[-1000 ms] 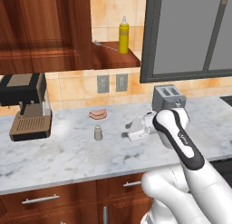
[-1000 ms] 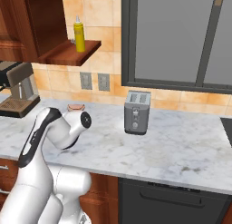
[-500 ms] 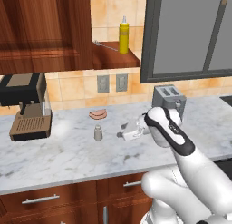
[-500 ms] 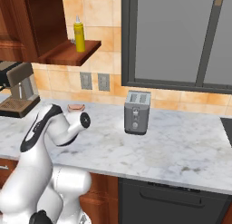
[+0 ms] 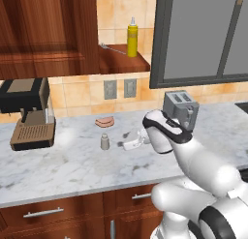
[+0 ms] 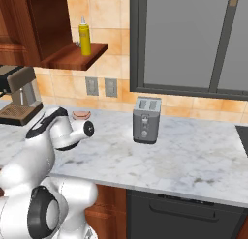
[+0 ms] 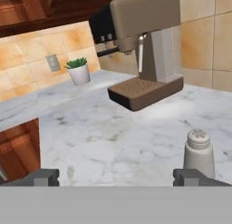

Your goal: Pick the mustard and shaker from the counter and place them in the cabinet.

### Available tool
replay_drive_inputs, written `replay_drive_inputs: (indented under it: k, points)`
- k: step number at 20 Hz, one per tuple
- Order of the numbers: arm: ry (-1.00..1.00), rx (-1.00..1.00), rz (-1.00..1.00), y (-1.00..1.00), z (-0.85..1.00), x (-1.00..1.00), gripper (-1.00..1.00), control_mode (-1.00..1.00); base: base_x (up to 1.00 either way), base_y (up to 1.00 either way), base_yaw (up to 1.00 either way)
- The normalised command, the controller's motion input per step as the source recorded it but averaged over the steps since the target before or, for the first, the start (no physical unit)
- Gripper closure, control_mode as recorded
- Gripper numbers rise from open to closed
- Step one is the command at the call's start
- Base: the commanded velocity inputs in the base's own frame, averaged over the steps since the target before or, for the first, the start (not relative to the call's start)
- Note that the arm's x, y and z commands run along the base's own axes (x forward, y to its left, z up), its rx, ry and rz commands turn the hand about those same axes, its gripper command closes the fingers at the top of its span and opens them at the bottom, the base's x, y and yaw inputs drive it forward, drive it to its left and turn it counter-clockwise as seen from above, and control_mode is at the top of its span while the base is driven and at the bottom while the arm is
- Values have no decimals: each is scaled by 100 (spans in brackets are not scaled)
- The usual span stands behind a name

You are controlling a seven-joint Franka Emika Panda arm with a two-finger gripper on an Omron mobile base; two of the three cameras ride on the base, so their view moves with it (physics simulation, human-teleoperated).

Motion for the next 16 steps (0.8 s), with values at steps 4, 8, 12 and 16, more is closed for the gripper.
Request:
replay_drive_inputs:
  k: [4,8,12,16]
  points:
    - [0,0,0,15,-23,39,-100,-100,0,0,0]
    - [2,-1,0,9,-26,38,-100,-100,0,0,0]
    - [3,-2,0,4,-28,41,-100,-100,0,0,0]
    - [1,-1,0,8,-24,43,-100,-100,0,0,0]
